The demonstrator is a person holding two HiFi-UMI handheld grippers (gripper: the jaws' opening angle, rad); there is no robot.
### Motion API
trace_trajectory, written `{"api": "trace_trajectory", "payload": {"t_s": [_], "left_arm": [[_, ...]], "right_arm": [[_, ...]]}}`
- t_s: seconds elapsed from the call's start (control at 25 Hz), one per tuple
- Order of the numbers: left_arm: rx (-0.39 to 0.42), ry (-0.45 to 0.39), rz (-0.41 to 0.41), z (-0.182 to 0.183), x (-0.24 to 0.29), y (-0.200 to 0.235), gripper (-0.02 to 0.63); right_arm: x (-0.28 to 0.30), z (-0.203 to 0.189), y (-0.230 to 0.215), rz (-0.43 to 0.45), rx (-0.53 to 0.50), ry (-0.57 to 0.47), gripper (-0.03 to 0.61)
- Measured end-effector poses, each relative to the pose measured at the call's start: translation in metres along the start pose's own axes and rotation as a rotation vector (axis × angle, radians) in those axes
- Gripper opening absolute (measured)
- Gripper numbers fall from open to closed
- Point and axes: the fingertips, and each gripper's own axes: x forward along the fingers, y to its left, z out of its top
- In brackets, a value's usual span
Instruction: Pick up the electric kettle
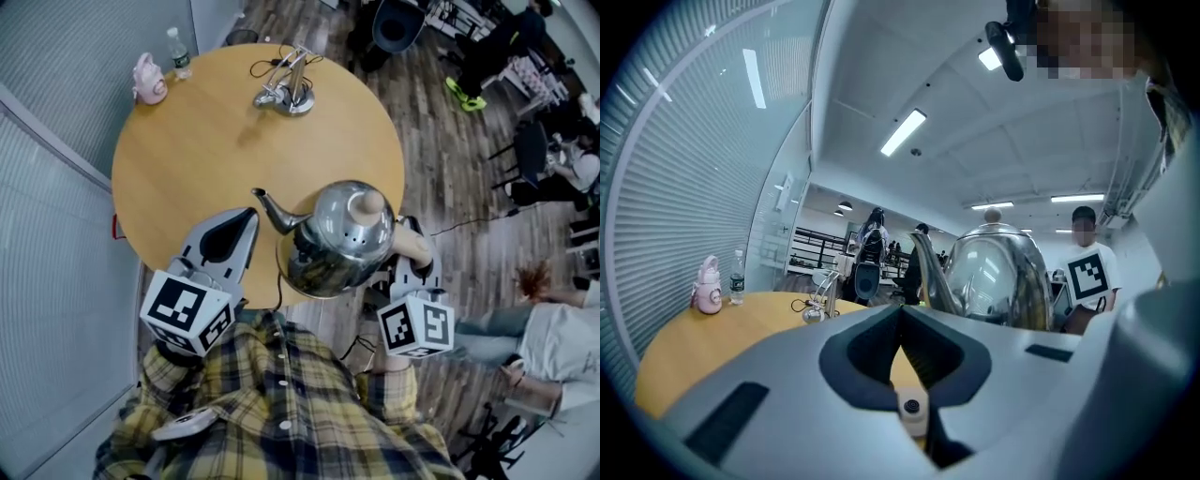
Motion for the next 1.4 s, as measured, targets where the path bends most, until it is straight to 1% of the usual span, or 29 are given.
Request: {"api": "trace_trajectory", "payload": {"t_s": [0.28,0.92,1.4], "left_arm": [[0.007,-0.014,0.022,0.002,-0.011,-0.005,0.003],[0.013,-0.018,0.033,0.002,-0.017,-0.011,0.003],[0.012,-0.012,0.034,-0.003,-0.018,-0.016,0.003]], "right_arm": [[-0.016,0.008,0.008,0.033,-0.010,-0.010,0.044],[-0.025,0.008,0.012,0.037,0.003,-0.019,0.044],[-0.031,0.006,0.005,0.027,0.002,-0.019,0.044]]}}
